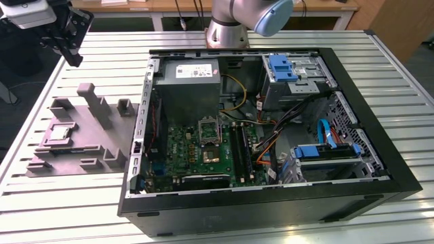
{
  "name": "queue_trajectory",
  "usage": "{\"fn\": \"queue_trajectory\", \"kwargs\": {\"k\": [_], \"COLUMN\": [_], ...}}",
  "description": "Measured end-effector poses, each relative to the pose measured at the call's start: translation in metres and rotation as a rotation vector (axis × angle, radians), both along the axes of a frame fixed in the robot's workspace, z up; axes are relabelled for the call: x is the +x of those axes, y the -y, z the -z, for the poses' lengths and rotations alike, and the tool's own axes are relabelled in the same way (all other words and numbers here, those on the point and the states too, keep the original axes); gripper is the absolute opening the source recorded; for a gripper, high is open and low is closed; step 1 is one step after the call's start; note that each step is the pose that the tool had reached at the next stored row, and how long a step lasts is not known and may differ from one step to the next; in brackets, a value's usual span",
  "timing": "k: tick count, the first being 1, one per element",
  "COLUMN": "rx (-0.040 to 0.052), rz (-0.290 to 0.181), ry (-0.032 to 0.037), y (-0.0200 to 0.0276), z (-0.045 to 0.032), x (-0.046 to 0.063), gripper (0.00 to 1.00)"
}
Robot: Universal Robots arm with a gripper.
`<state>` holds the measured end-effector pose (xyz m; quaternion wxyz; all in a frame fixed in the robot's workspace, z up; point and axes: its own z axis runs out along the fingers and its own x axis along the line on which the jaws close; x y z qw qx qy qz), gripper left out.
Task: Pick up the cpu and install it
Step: 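Reach for the cpu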
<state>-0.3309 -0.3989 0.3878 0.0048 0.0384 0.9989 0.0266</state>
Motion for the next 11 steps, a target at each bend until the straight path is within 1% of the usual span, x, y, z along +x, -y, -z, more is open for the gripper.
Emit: {"fn": "queue_trajectory", "kwargs": {"k": [11], "rx": [0.0000], "rz": [0.000], "ry": [0.0000], "y": [0.0000], "z": [0.0000], "x": [-0.0047], "gripper": [0.11]}}
